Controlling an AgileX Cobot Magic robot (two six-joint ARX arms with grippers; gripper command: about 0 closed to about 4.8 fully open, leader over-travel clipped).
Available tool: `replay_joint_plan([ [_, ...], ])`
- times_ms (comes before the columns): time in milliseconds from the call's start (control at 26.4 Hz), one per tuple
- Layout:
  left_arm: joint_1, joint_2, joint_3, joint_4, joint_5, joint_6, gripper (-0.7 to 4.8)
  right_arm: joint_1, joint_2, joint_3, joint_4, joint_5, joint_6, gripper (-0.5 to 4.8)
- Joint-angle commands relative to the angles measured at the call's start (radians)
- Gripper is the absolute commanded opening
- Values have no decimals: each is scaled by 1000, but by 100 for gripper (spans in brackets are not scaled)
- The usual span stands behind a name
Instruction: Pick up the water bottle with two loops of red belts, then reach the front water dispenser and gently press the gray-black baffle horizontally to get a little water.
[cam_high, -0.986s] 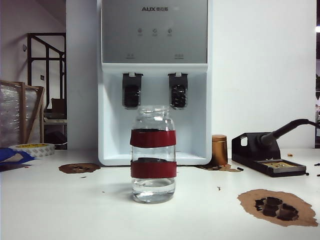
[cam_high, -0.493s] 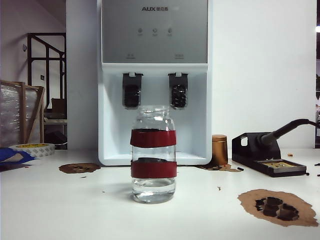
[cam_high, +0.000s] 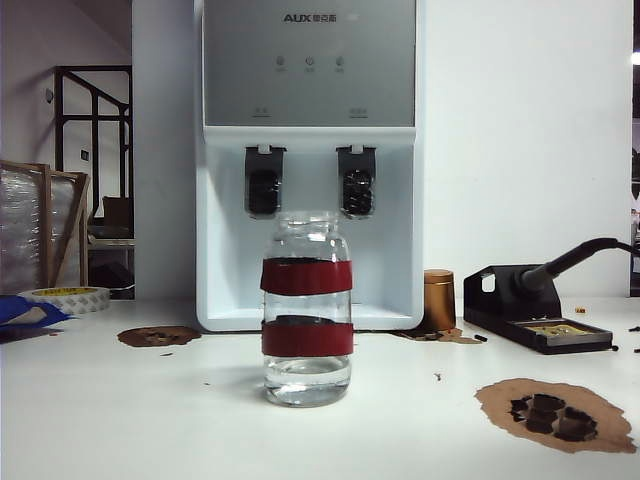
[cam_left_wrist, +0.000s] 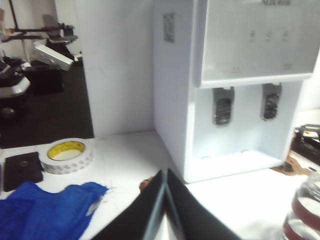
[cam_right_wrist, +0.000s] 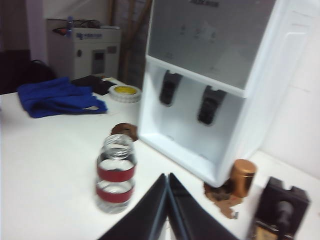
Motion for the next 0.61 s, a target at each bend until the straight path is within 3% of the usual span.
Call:
replay_joint_plan([
  [38,-1,2,0,31,-50,0,-4,1,-1,6,66,68,19,-1],
  [607,-1,1,0,21,-56,0,-4,1,-1,6,61,82,20,-1],
])
